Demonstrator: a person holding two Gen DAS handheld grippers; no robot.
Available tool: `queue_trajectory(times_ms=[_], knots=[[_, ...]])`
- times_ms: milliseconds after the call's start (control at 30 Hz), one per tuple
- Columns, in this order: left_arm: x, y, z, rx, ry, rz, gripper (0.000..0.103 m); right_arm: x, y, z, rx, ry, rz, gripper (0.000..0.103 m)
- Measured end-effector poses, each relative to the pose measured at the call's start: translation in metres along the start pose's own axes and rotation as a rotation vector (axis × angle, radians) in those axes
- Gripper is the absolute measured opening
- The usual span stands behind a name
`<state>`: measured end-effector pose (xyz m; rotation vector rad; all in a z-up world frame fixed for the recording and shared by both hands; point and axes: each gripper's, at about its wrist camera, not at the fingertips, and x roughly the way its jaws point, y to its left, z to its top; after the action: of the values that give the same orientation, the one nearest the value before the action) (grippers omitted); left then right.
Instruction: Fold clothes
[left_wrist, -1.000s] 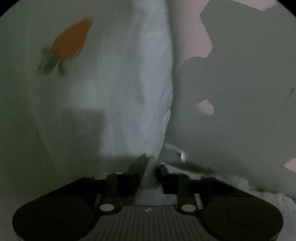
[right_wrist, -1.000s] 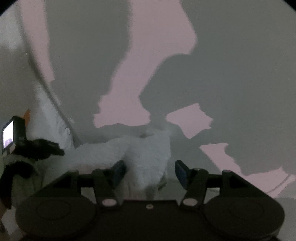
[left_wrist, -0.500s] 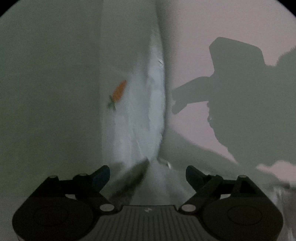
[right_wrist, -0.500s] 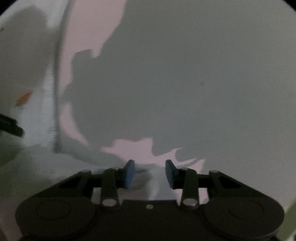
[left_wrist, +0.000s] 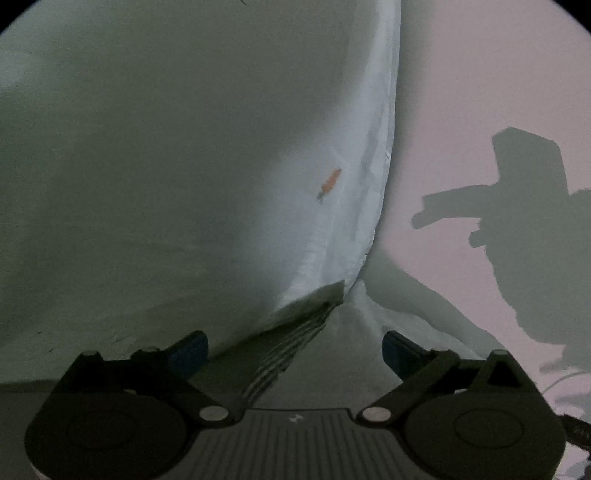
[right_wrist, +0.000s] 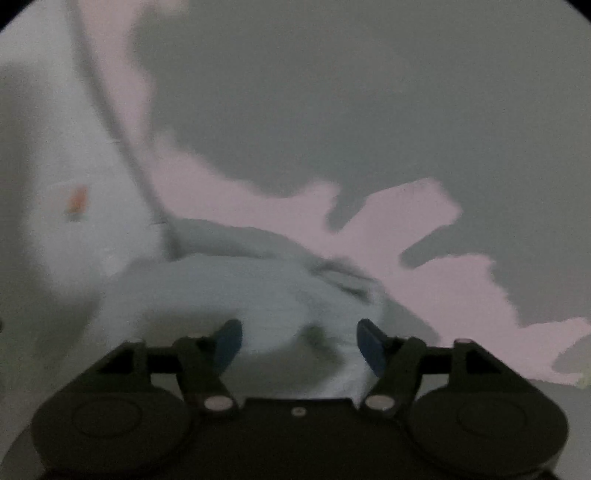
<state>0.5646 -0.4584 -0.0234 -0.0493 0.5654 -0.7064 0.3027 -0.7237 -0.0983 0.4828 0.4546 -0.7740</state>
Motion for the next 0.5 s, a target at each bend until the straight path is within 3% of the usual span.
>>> queue_trajectory(times_ms=[167,267,400,500], knots=[[-0.101,0.024,-0.018,-0.084,-0.070,0.064,0.103,-0.069,0.047,-0.022,-0.130,-0.042,0.195,0.093],[-0.164,0.044,-0.033,-0.075,-0.134,0.139,0.103,-0.110,0.075,-0.035,-0.208,-0.067,0.312,0.101],[-0.245,0.062,-0.058,-0.008,-0.176,0.203,0.103,-0.165,0.112,-0.053,-0.312,-0.101,0.467,0.103],[-0.302,0.081,-0.079,-0.033,-0.198,0.260,0.103,-0.206,0.140,-0.066,-0.390,-0.126,0.584,0.103]])
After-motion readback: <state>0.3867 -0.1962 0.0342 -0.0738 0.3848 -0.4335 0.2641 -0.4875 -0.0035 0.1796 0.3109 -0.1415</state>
